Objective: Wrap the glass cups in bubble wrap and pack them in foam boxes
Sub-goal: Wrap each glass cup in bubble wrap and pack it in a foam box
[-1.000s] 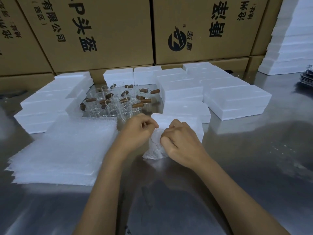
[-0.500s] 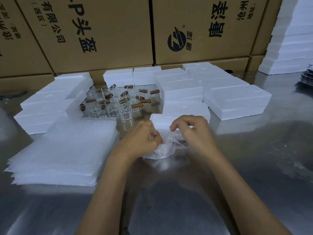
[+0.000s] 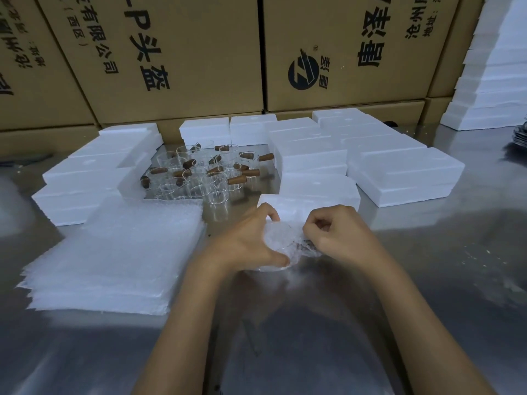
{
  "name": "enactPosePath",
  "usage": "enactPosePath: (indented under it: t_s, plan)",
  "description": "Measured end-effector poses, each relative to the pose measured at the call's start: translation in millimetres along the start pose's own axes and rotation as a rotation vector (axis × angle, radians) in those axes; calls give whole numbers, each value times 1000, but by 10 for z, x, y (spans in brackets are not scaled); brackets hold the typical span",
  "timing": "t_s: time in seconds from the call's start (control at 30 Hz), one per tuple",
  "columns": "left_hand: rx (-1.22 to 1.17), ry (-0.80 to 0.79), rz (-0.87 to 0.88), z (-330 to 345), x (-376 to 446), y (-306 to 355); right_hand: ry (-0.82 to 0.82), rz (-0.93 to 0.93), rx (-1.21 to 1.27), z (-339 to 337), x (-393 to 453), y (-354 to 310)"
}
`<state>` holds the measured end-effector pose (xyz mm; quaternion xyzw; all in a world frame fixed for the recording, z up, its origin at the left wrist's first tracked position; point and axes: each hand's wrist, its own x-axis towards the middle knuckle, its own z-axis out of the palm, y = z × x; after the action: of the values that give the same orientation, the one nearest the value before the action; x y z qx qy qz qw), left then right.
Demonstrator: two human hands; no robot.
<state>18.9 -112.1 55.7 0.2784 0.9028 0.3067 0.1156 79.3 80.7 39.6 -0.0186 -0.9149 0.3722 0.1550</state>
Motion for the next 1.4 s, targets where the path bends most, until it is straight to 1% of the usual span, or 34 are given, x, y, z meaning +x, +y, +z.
enactPosePath:
  t_s: [0.07, 0.1, 0.13, 0.2, 0.27, 0.3, 0.37, 0.47, 0.63, 0.7, 0.8, 1.0, 1.03, 1.1, 1.13, 1.17, 1.2, 1.27, 1.33, 1.4]
  plan:
    - [-37, 33, 2, -34, 7, -20, -5, 29, 102, -13, -2, -22]
    - [-73, 66, 14, -51, 16, -27, 10, 50, 194, -31, 2, -37]
    - [-115, 125, 41, -61, 32, -29, 39, 62, 309, -54, 12, -54]
    - [-164, 315, 131, -46, 82, -19, 147, 42, 494, -91, 44, -76]
    - [-137, 507, 208, 19, 144, -6, 241, 2, 511, -88, 73, -66]
    - [-124, 570, 238, 65, 180, -9, 258, -16, 480, -68, 83, -53]
    - [-122, 623, 280, 167, 250, -57, 266, -55, 380, -7, 90, -6]
    - [-83, 626, 285, 288, 349, -176, 285, -79, 169, 78, 116, 83]
    - [-96, 604, 265, 403, 425, -269, 356, -86, -33, 198, 160, 232]
    - [-131, 576, 216, 437, 434, -269, 376, -65, -25, 239, 175, 255]
    - [-140, 584, 145, 469, 442, -275, 377, -15, -12, 281, 194, 254]
    - [-97, 588, 107, 479, 485, -245, 405, 1, -38, 302, 180, 301]
    - [-89, 587, 107, 482, 487, -240, 427, -12, -16, 296, 192, 296]
    - [-98, 580, 96, 478, 471, -225, 540, -5, 101, 255, 233, 295]
    - [-147, 574, 86, 475, 456, -211, 599, 49, 200, 215, 249, 305]
    - [-247, 566, 80, 467, 437, -195, 636, 129, 312, 169, 258, 328]
    - [-383, 560, 78, 447, 417, -178, 643, 223, 412, 131, 265, 361]
    - [-617, 558, 73, 394, 385, -177, 585, 383, 512, 85, 284, 456]
    - [-741, 551, 30, 351, 375, -199, 507, 429, 515, 75, 301, 519]
    - [-834, 544, -24, 334, 388, -213, 461, 393, 501, 84, 323, 530]
